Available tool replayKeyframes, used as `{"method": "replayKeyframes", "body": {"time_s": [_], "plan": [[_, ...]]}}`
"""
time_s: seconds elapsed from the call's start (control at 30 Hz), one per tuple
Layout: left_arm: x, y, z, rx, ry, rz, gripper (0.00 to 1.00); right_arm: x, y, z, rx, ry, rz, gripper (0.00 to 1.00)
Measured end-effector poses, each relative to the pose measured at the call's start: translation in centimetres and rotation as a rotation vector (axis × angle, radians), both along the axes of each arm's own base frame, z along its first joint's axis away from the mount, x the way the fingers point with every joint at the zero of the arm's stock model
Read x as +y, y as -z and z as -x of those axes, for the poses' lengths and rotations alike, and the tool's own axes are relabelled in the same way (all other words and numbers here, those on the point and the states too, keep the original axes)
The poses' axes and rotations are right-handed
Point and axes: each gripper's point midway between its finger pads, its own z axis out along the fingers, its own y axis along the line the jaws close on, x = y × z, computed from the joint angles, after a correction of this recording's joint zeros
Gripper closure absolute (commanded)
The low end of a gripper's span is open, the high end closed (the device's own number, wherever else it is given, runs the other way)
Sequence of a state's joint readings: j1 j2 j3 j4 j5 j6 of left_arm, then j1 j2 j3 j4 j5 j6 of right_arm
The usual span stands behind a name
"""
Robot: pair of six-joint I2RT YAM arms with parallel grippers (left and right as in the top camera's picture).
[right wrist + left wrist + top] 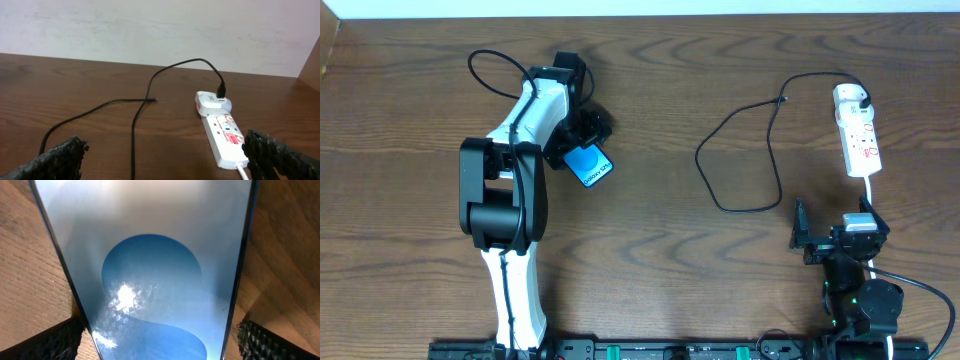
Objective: Plug charger to phone and switch on socket
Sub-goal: 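Lift the phone upright with the left gripper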
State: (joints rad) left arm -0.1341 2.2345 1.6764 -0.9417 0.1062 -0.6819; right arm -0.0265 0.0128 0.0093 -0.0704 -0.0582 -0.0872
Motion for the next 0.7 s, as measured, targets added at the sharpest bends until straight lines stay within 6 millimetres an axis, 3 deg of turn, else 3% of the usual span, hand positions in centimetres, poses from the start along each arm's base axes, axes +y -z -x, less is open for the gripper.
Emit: {"method": "replayKeyframes", "body": {"time_s": [0.7], "plan": [[-0.01,0.17,-0.35,-0.016,-0.103,-0.012,0.02,0.0,0.0,0.0,0.0,0.0,0.0,0.01]]}}
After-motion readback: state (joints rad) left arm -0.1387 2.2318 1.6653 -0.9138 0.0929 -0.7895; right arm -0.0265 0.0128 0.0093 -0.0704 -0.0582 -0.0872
